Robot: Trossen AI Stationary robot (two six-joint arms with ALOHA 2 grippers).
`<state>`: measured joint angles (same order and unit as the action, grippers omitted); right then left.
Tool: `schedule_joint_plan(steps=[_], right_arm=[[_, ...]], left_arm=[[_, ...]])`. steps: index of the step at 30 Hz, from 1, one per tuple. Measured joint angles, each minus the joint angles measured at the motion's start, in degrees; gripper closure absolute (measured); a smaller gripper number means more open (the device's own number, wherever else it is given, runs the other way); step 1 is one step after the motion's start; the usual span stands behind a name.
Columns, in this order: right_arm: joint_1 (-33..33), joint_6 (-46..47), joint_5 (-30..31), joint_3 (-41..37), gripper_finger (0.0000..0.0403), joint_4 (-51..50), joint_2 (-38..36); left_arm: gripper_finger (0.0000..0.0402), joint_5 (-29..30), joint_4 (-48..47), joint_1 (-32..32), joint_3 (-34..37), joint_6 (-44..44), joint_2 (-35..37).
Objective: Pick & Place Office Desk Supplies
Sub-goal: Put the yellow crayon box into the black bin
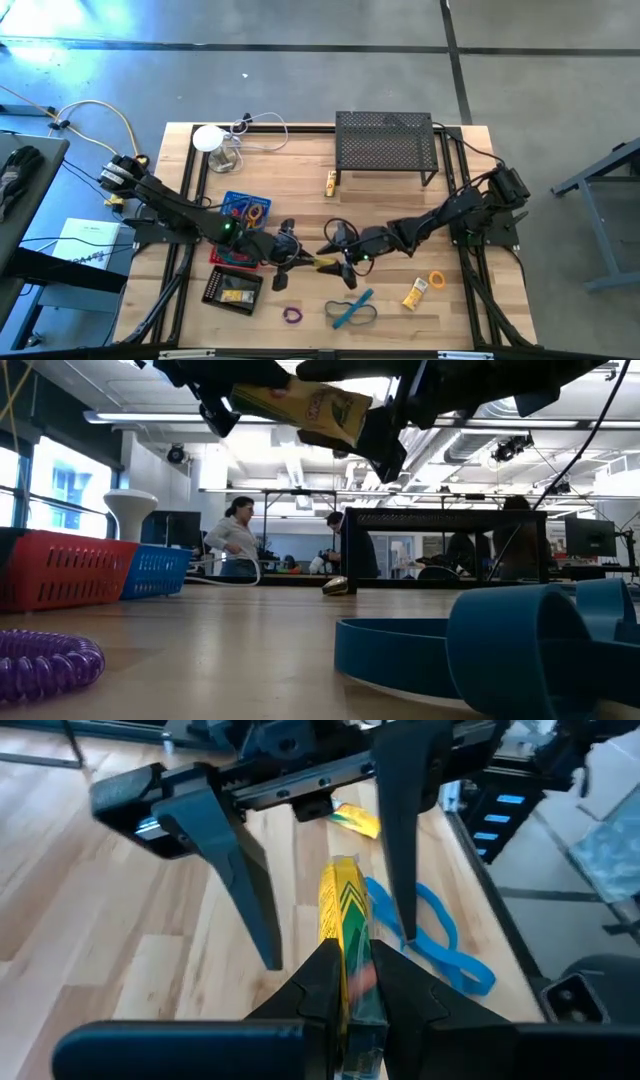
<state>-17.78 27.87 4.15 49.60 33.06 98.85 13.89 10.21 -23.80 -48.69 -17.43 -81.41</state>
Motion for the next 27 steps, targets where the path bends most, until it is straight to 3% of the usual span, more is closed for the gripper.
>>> schedule_joint_plan(steps=[6, 18, 22, 27], right_arm=[[-0.04, 0.97, -1.33, 0.00, 0.0192, -1.20, 0.02], [-0.04, -1.24, -2.55, 0.00, 0.0340, -2.56, 0.04], [-0.07, -2.07, -2.62, 0.00, 0.0344, -2.62, 0.04], [-0.11, -2.13, -2.79, 0.00, 0.0299, -2.32, 0.04]], left_arm=[[0.0362, -0.35, 0.66, 0.12, 0.00, 0.04, 0.00], [0.0362, -0.29, 0.31, 0.14, 0.00, 0.00, -0.02], [0.0362, -0.31, 0.31, 0.12, 0.00, 0.01, -0.02], [0.0362, -0.55, 0.34, 0.12, 0.00, 0.09, -0.02]])
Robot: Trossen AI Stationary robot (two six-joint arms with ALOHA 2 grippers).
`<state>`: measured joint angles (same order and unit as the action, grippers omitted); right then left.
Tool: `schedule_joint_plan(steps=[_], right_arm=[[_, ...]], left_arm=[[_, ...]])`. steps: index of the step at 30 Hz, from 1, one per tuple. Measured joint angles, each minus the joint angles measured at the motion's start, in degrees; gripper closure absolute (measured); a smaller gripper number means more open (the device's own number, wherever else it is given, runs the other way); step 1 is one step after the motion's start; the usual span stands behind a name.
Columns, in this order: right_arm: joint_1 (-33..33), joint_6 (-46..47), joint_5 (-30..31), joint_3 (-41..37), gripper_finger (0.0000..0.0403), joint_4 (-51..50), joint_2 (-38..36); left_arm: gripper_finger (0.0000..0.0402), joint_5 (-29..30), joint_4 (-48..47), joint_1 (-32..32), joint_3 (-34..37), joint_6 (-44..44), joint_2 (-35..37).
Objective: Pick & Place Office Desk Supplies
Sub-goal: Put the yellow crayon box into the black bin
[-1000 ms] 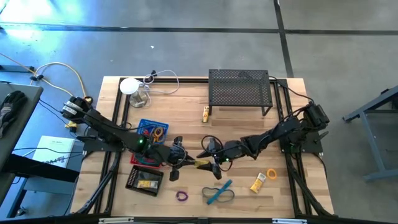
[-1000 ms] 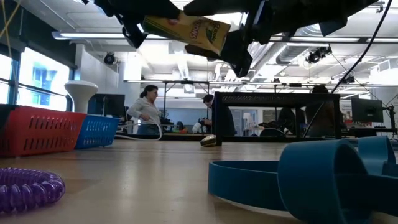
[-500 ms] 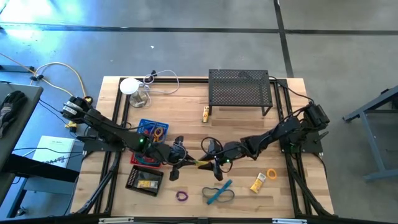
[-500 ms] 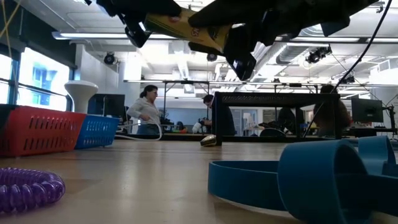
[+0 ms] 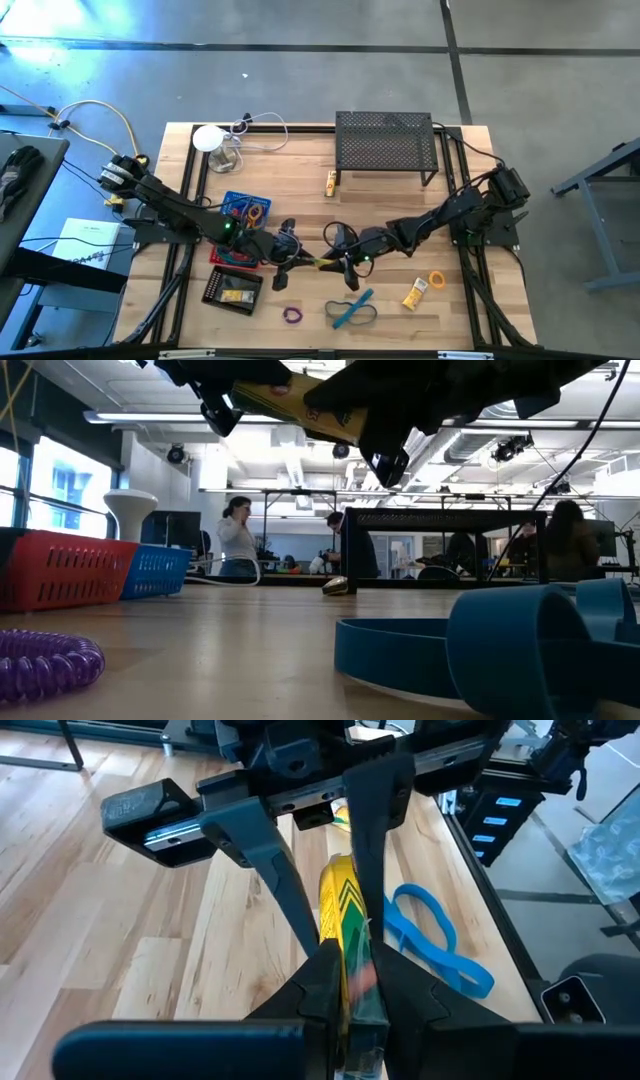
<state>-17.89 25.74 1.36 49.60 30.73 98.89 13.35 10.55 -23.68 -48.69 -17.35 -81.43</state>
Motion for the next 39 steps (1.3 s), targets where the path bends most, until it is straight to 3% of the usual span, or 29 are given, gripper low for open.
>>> schedule_joint_plan(steps=[6, 13, 18, 22, 25, 32, 36, 39], right_arm=[[-1.21, 1.02, 3.29, 0.00, 0.0244, -0.22, -0.90], [-4.25, -1.13, 8.07, 0.02, 0.0194, -3.67, -4.55], [-7.32, -1.72, 7.49, 0.01, 0.0183, -3.39, -4.85], [-8.69, -1.54, 7.73, 0.00, 0.0187, -3.51, -4.85], [-9.82, -1.80, 9.79, 0.00, 0.0191, -3.06, -4.85], [-11.41, -2.02, 15.46, 0.00, 0.0190, -3.03, -4.85], [-11.48, -2.02, 15.46, 0.00, 0.0193, -2.84, -4.85], [-11.50, -2.02, 15.46, 0.00, 0.0194, -2.68, -4.85]], left_arm=[[0.0362, -1.31, -1.04, -0.28, 0.00, -0.03, 0.00], [0.0362, -13.30, -7.53, -1.74, 0.00, -3.47, 2.13], [0.0362, -20.08, -17.56, -3.95, 0.00, -9.10, 6.99], [0.0362, -21.07, -26.75, -8.40, 0.00, -10.43, 12.62], [0.0362, -15.86, -33.86, -13.96, 0.02, -10.38, 16.34], [0.0362, 6.16, -45.25, -34.14, 0.12, -14.13, 19.45], [0.0362, 23.71, -45.54, -46.91, 1.30, -18.51, 18.75], [0.0362, 33.54, -45.38, -54.19, 3.25, -23.38, 18.78]])
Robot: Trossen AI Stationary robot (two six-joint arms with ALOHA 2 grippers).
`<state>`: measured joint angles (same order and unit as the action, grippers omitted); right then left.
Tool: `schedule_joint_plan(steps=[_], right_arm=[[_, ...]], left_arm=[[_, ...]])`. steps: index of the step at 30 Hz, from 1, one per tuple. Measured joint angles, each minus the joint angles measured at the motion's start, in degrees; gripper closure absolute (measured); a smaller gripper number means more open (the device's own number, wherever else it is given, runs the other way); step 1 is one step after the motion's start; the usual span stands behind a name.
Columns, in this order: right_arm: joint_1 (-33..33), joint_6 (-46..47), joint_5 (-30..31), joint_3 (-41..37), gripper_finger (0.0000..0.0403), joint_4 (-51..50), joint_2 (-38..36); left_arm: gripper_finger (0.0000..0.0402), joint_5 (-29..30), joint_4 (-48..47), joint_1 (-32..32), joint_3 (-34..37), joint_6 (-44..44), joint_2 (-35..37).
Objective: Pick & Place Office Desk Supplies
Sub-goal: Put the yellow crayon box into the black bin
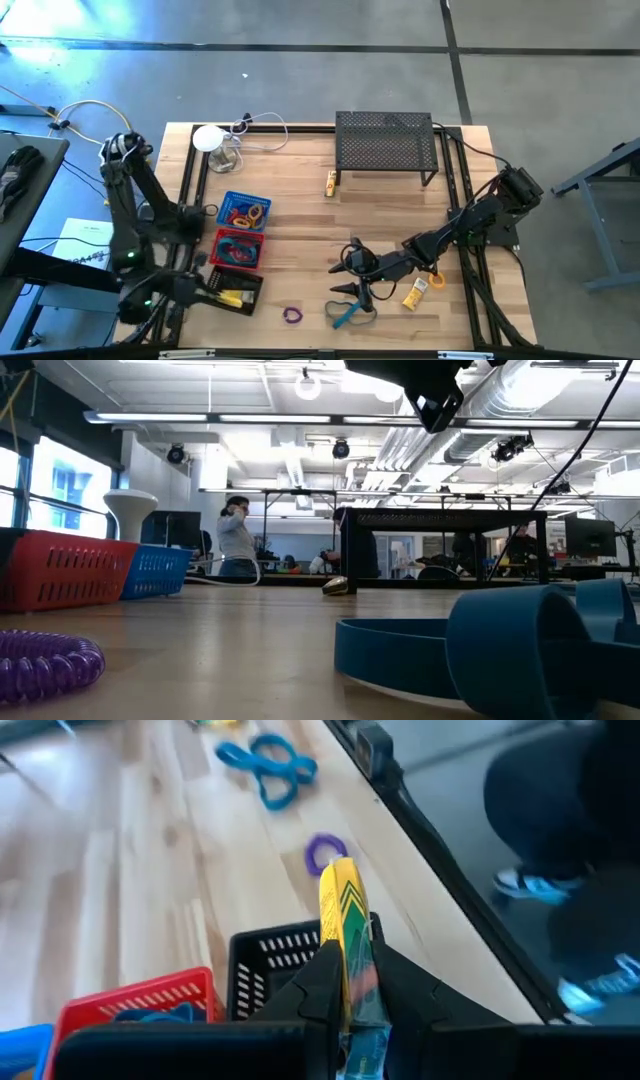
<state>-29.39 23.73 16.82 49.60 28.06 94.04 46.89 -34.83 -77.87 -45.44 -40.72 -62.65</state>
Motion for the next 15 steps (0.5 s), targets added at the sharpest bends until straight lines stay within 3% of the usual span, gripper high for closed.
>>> schedule_joint_plan(steps=[6, 15], right_arm=[[0.02, -0.01, 0.00, 0.00, 0.0195, 1.87, 0.00], [0.02, 0.00, 0.78, 0.00, 0.0195, 3.96, 0.00]], left_arm=[[0.0362, 10.83, 0.65, -7.36, 7.29, -10.16, 0.00], [0.0362, 11.65, 10.41, -7.67, 15.44, -23.81, 0.00]])
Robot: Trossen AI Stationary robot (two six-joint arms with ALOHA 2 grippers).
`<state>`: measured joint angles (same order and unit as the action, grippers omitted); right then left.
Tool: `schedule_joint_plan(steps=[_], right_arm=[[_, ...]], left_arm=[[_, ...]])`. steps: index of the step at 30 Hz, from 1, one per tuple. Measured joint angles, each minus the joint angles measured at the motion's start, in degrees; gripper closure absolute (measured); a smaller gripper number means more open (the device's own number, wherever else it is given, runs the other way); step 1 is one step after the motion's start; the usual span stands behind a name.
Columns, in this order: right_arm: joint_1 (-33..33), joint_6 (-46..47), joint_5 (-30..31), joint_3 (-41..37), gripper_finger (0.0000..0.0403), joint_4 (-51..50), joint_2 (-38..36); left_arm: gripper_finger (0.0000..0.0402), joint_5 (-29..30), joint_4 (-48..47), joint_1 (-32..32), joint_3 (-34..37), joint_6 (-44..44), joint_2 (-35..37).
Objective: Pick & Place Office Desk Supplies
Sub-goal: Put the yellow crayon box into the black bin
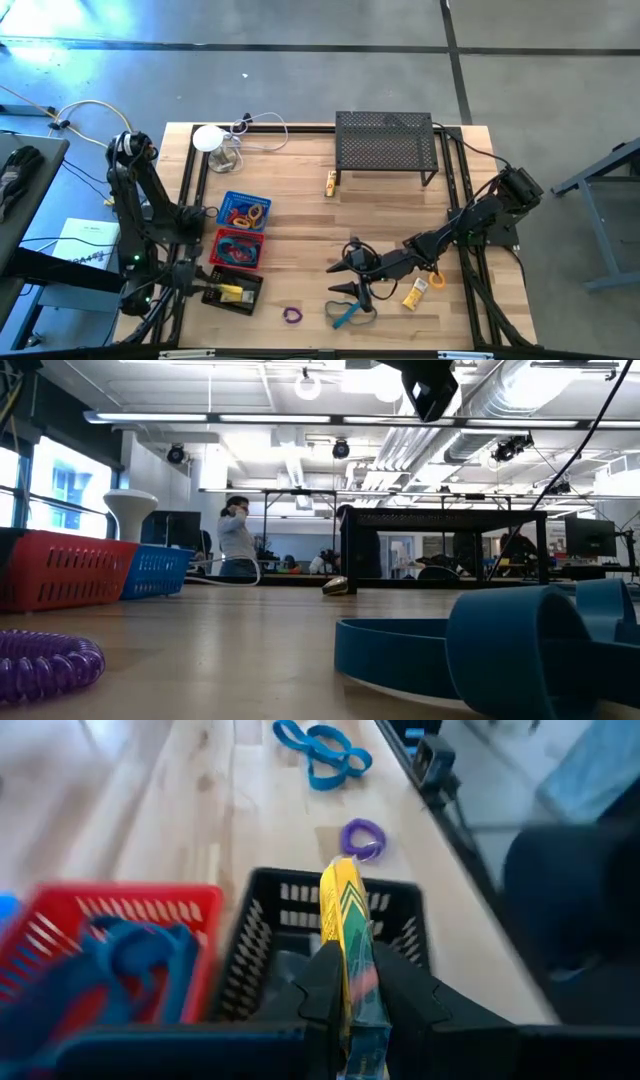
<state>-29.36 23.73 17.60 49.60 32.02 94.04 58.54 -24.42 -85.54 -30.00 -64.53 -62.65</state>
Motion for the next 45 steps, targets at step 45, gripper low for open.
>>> schedule_joint_plan(steps=[45], right_arm=[[-0.37, 0.00, 0.48, 0.00, 0.0195, -0.56, 0.02]], left_arm=[[0.0338, -26.65, 4.36, 19.78, 0.00, -13.64, 0.00]])
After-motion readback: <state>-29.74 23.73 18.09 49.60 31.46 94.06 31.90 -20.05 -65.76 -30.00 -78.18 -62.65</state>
